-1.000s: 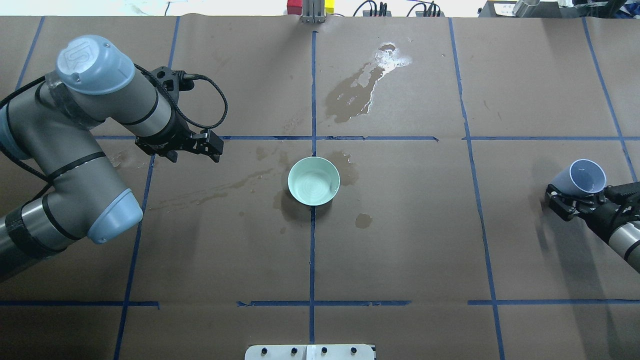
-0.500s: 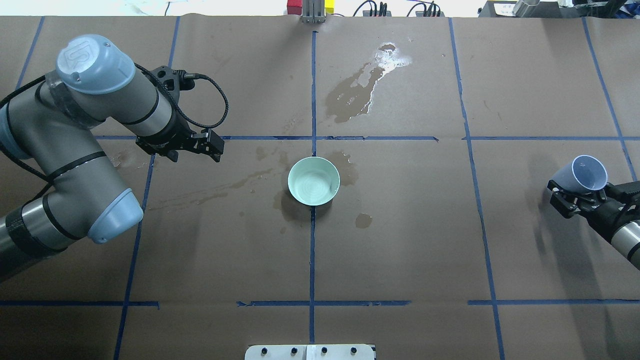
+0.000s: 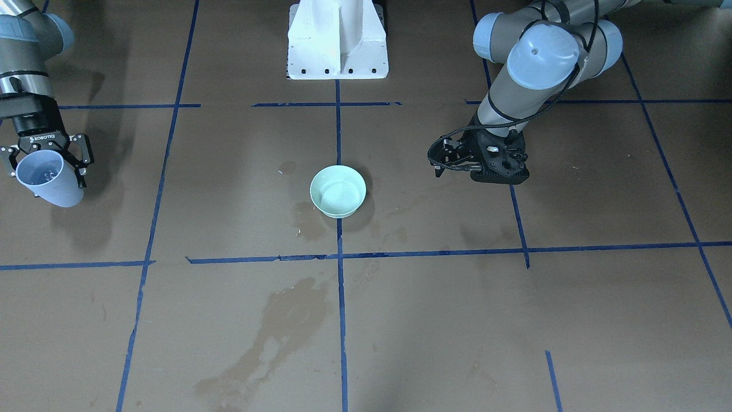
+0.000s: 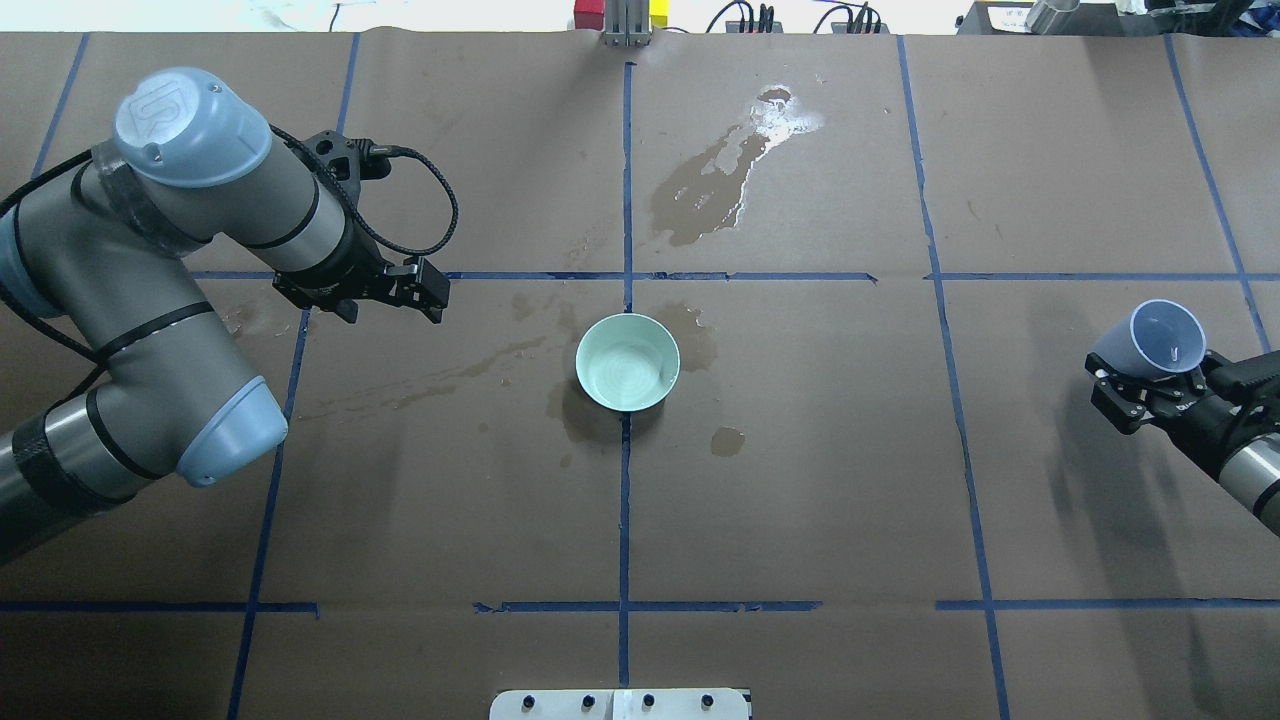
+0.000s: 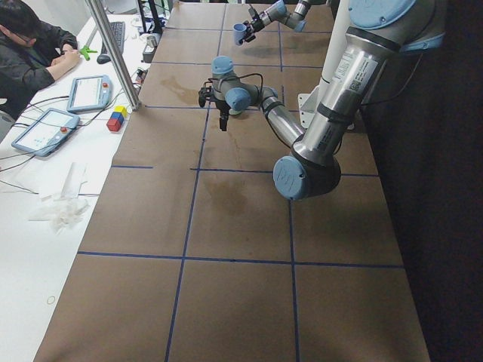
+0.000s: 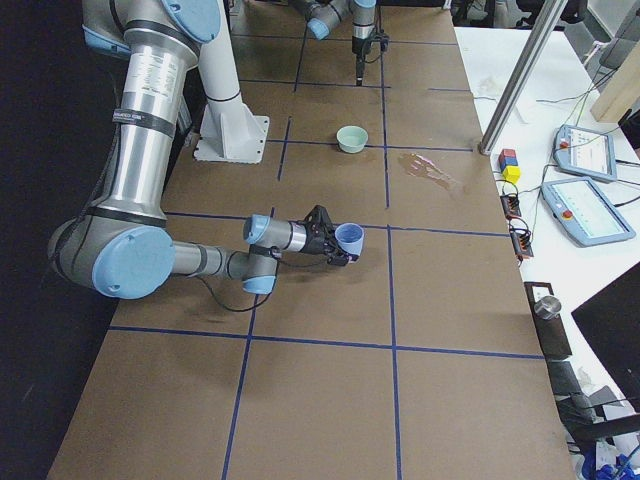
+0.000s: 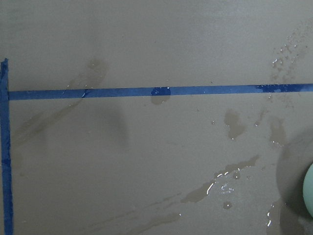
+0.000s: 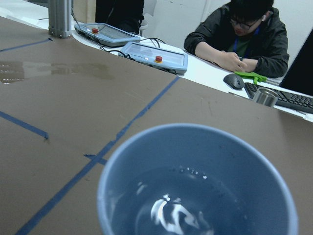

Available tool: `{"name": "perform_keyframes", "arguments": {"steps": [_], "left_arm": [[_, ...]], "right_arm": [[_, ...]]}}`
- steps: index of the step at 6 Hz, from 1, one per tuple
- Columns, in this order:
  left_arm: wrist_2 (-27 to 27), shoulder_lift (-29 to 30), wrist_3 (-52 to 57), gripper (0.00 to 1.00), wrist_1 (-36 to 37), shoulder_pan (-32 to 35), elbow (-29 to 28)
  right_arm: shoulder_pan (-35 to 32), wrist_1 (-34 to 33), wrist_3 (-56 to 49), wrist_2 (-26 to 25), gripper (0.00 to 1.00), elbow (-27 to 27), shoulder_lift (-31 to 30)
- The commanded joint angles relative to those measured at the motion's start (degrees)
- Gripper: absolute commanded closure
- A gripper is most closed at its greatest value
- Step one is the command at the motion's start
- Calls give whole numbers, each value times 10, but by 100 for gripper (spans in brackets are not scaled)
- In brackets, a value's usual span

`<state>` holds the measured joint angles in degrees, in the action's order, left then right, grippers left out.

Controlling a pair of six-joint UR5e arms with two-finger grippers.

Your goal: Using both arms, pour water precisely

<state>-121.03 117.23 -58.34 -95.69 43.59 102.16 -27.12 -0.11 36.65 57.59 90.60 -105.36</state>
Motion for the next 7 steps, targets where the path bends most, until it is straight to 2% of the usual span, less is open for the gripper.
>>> {"name": "perform_keyframes", "arguments": {"steps": [1,4,7], "left_arm": [[1,1,-2,0,1,0,1],[0,2,-9,0,1,0,3],[1,5,-11,0,0,-2,1]], "right_arm": [[-3,-7,-41,1,98,33,20],[-7,-249,-38,-3,98,107,149],[5,-500,-25,-5,100,114,318]]}}
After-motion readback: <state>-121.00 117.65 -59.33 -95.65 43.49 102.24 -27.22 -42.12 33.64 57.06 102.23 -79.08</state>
